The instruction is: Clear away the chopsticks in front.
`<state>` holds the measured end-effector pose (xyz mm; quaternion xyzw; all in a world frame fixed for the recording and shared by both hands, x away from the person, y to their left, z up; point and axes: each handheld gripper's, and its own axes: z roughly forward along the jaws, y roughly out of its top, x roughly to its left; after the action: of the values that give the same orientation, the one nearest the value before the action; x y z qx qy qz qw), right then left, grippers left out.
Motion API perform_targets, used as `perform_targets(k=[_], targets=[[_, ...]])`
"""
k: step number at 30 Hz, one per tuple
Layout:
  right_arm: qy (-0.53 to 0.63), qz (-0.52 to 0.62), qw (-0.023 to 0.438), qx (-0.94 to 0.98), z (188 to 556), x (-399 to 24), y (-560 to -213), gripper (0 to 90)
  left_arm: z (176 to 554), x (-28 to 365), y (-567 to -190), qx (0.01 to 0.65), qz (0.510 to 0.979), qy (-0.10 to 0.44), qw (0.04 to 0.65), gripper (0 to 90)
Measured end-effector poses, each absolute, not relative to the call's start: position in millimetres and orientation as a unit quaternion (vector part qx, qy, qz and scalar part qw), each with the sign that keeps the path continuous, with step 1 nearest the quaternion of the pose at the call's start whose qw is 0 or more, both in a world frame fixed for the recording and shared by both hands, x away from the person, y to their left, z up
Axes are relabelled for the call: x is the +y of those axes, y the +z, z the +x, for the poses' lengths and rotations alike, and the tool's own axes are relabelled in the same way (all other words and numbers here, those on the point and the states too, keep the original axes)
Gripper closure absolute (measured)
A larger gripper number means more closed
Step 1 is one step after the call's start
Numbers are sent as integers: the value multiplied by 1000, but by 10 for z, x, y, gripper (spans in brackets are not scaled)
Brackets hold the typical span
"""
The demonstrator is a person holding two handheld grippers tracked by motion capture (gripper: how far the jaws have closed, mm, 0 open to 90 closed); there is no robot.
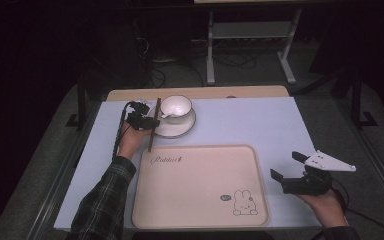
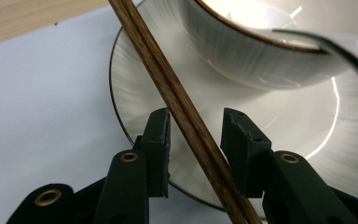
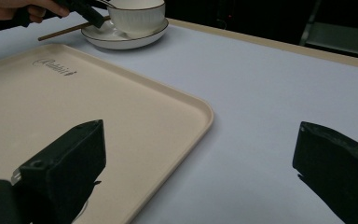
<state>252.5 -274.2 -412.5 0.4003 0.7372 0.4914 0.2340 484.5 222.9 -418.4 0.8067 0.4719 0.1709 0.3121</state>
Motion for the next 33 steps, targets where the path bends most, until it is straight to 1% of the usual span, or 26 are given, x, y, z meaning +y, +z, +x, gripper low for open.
perform_targets(k=[10, 17, 20, 26, 33], targets=[[493, 403, 234, 735, 2517, -2765, -4123, 20, 4969, 2182, -4190, 470, 811, 173, 302, 684], [494, 404, 234, 734, 2512, -2778, -4124, 20, 5028, 2148, -4195, 464, 815, 180, 296, 701], [494, 404, 235, 733, 2514, -2785, -4126, 20, 5060, 2146, -4184, 464, 815, 180, 296, 738], [494, 405, 234, 733, 2513, -2790, -4127, 20, 5113, 2136, -4174, 463, 817, 188, 288, 771], [494, 405, 234, 733, 2507, -2796, -4126, 20, 5136, 2154, -4183, 464, 815, 187, 291, 775]])
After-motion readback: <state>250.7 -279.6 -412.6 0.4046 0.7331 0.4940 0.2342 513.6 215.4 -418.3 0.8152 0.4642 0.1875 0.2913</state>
